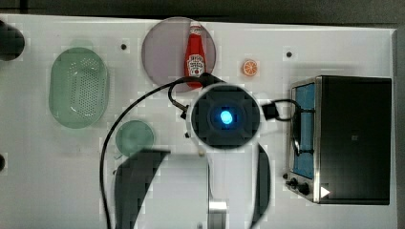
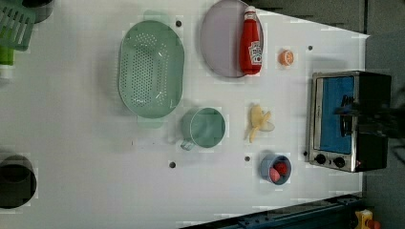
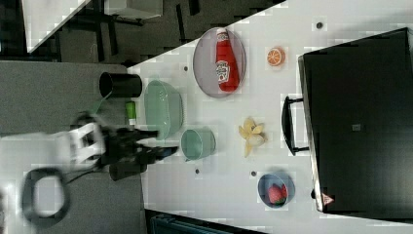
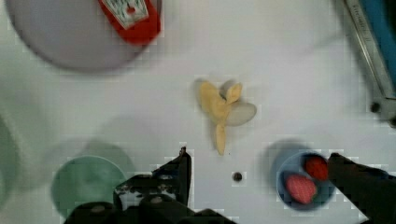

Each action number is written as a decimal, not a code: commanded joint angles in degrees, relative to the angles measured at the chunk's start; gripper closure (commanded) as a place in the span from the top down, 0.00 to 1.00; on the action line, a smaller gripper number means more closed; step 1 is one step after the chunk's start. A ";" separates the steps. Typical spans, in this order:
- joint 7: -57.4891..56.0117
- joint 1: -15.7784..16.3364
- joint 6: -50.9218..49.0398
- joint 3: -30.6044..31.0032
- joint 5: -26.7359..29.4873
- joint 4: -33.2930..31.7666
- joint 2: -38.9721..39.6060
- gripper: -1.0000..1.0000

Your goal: Pick Banana and place it in mug.

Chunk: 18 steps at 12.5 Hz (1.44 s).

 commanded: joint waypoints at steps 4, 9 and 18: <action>-33.81 -0.61 12.06 -0.77 0.16 -3.26 13.50 1.00; -45.29 -0.61 26.96 -0.55 0.16 -7.90 23.32 1.00; -49.02 -0.66 39.08 -0.76 0.06 -13.33 31.05 0.85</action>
